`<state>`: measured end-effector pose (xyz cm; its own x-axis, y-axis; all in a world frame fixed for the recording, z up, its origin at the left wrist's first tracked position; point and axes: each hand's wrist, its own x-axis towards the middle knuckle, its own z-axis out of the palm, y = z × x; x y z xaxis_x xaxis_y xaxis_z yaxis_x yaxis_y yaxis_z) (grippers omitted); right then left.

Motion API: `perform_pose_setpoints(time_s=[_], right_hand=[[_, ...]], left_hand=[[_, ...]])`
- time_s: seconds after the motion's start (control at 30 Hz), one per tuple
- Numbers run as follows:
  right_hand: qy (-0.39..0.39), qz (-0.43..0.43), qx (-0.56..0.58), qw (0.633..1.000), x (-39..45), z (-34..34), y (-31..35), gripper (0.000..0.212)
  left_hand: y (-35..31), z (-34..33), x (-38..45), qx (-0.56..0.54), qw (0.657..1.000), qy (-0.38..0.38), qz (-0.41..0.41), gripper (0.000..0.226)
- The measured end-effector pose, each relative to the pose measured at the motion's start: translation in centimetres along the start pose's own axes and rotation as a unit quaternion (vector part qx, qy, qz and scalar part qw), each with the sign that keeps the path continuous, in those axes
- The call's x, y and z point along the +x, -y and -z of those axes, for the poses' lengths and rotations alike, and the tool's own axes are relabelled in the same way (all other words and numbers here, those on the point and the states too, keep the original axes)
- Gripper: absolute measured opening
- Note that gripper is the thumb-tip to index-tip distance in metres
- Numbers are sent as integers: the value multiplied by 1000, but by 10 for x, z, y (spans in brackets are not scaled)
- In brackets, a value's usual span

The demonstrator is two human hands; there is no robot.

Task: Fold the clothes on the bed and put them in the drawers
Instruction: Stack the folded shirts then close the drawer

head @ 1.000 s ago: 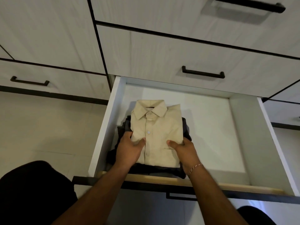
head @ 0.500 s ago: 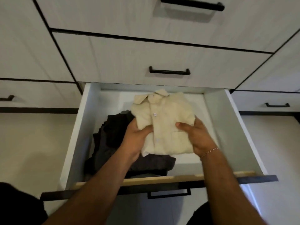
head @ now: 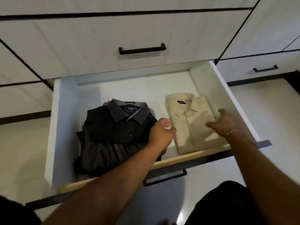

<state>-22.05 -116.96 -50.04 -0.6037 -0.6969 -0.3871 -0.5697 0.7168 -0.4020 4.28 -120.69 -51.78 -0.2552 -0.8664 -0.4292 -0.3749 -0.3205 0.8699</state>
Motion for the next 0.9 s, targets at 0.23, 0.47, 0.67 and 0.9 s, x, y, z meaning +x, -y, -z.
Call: perform_pose_setpoints(time_s=[0.23,0.47,0.67,0.9], right_hand=[[224,140,111,958,-69,-73,117,82],[35,526,-185,829,-102,-152,166,127],[95,454,-212,860,-110,-173,189,99],[87,455,-174,869,-106,-144,199,73]], left_hand=[[34,148,-37,135,930,-310,-144,32],[53,171,-52,1,953,-303,19,21],[62,135,-53,-349,885,-160,265,38],[52,147,-42,-448,866,-74,209,78]])
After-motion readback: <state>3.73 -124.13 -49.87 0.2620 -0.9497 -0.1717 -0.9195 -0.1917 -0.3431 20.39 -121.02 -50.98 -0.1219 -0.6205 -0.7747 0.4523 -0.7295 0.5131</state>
